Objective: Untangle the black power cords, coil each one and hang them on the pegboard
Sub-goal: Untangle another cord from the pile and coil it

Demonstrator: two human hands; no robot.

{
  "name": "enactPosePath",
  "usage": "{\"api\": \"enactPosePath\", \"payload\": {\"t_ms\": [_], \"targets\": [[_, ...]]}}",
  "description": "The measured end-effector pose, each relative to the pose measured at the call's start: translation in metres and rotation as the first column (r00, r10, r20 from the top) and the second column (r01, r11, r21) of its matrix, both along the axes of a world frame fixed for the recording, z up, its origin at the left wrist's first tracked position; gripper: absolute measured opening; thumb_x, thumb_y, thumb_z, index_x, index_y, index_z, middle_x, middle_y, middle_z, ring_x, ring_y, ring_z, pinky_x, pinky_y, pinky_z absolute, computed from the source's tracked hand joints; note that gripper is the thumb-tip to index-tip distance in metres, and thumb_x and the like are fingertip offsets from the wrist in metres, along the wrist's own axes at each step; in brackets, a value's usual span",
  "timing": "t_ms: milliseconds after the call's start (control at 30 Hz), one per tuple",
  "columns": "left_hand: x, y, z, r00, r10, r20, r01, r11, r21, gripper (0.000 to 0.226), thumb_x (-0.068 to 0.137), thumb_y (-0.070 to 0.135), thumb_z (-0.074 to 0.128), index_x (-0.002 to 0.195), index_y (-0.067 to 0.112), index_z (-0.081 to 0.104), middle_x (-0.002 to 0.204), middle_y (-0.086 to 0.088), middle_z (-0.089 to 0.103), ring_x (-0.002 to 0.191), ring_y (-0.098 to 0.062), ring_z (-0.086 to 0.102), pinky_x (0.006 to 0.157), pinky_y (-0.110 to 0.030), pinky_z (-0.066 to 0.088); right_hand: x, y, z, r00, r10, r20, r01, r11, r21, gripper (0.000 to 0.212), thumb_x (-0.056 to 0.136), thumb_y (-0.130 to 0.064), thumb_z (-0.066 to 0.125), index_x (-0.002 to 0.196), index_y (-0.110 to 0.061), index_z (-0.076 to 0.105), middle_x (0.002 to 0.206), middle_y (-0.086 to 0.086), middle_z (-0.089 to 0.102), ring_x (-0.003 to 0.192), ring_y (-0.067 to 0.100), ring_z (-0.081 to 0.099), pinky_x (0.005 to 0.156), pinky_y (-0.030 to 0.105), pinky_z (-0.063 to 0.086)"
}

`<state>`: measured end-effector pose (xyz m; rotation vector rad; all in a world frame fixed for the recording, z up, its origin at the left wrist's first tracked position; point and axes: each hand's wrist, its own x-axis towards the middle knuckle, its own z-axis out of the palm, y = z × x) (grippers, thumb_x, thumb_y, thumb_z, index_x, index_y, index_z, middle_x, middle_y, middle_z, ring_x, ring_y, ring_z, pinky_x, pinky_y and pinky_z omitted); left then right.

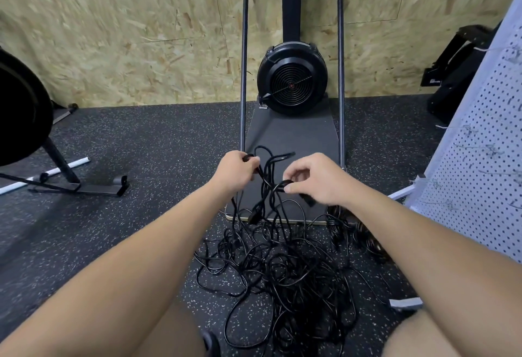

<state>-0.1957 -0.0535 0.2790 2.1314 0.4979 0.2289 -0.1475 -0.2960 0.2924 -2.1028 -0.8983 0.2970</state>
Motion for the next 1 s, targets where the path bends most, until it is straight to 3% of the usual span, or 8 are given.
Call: {"api": "enactPosePath", "payload": {"t_ms": [133, 267, 333, 467, 567, 633, 800, 1000], "targets": [[0.000, -0.001, 0.000, 0.999, -0.013, -0.032, 0.016, 0.995, 0.096, 0.033, 0.111, 0.029, 0.058, 0.091, 0.005, 0.071, 0.073, -0.006, 0.076, 0.048, -0.009, 0.063, 0.047, -0.022, 0.041, -0.002, -0.002, 0.001, 0.989, 0.089, -0.119, -0.092, 0.996, -0.018, 0.020, 0.085, -0.030, 0.093, 0.087, -0.021, 0.075, 0.072, -0.006, 0.065, 0.063, 0.012, 0.051, 0.062, 0.028, 0.042], [0.001, -0.006, -0.002, 0.999, -0.020, -0.041, 0.029, 0.971, 0.237, 0.032, 0.113, 0.030, 0.052, 0.092, 0.007, 0.064, 0.081, -0.009, 0.072, 0.069, -0.023, 0.065, 0.060, -0.032, 0.043, -0.003, -0.009, 0.001, 0.963, 0.223, -0.152, -0.255, 0.935, -0.246, 0.015, 0.087, -0.025, 0.089, 0.091, -0.024, 0.074, 0.070, -0.014, 0.063, 0.058, 0.006, 0.049, 0.060, 0.020, 0.040], [0.002, -0.008, -0.003, 0.999, -0.011, -0.042, 0.020, 0.972, 0.233, 0.031, 0.112, 0.030, 0.049, 0.097, 0.006, 0.061, 0.089, -0.014, 0.070, 0.074, -0.028, 0.061, 0.064, -0.035, 0.043, 0.000, -0.012, 0.000, 0.983, 0.172, -0.070, -0.185, 0.932, -0.311, 0.014, 0.091, -0.010, 0.080, 0.092, -0.023, 0.075, 0.069, -0.013, 0.063, 0.050, -0.001, 0.047, 0.054, 0.013, 0.038], [0.000, -0.005, 0.001, 0.998, -0.044, -0.041, 0.052, 0.975, 0.215, 0.028, 0.113, 0.028, 0.048, 0.104, 0.006, 0.063, 0.089, -0.010, 0.067, 0.072, -0.025, 0.057, 0.060, -0.036, 0.041, 0.007, -0.014, -0.005, 0.999, -0.030, -0.041, 0.014, 0.939, -0.343, 0.048, 0.097, 0.002, 0.047, 0.104, -0.031, 0.080, 0.086, -0.009, 0.081, 0.050, -0.003, 0.056, 0.049, 0.019, 0.040], [-0.004, -0.005, 0.003, 0.994, -0.106, -0.027, 0.109, 0.977, 0.181, 0.028, 0.112, 0.027, 0.050, 0.095, 0.011, 0.064, 0.078, -0.002, 0.063, 0.065, -0.020, 0.053, 0.055, -0.033, 0.038, 0.011, -0.020, -0.009, 0.996, -0.089, 0.031, 0.093, 0.903, -0.420, 0.028, 0.104, -0.032, 0.066, 0.129, -0.026, 0.077, 0.124, -0.007, 0.077, 0.097, 0.008, 0.072, 0.084, 0.024, 0.054], [-0.006, -0.009, 0.005, 0.989, -0.147, -0.009, 0.147, 0.982, 0.116, 0.031, 0.108, 0.025, 0.052, 0.082, 0.011, 0.062, 0.067, 0.004, 0.057, 0.059, -0.018, 0.048, 0.054, -0.032, 0.035, 0.010, -0.024, -0.012, 0.994, -0.066, 0.089, 0.099, 0.888, -0.448, 0.051, 0.097, -0.053, 0.076, 0.139, -0.024, 0.072, 0.137, -0.008, 0.071, 0.126, 0.016, 0.067, 0.108, 0.036, 0.052], [-0.006, -0.021, 0.003, 0.977, -0.213, 0.025, 0.213, 0.977, -0.007, 0.033, 0.104, 0.027, 0.053, 0.078, 0.009, 0.063, 0.063, 0.002, 0.056, 0.053, -0.017, 0.045, 0.062, -0.035, 0.040, 0.002, -0.012, -0.014, 0.998, 0.062, -0.006, -0.061, 0.960, -0.273, 0.030, 0.090, -0.042, 0.089, 0.115, -0.028, 0.081, 0.106, -0.018, 0.079, 0.096, -0.006, 0.073, 0.090, 0.021, 0.054], [-0.007, -0.034, 0.010, 0.973, -0.219, 0.076, 0.229, 0.960, -0.164, 0.030, 0.111, 0.021, 0.053, 0.087, 0.006, 0.060, 0.063, -0.003, 0.054, 0.054, -0.016, 0.045, 0.052, -0.027, 0.037, -0.013, 0.014, -0.016, 0.993, 0.090, -0.077, -0.098, 0.988, -0.115, 0.016, 0.093, -0.037, 0.086, 0.102, -0.027, 0.078, 0.098, -0.011, 0.081, 0.092, 0.003, 0.077, 0.090, 0.028, 0.061]]}}
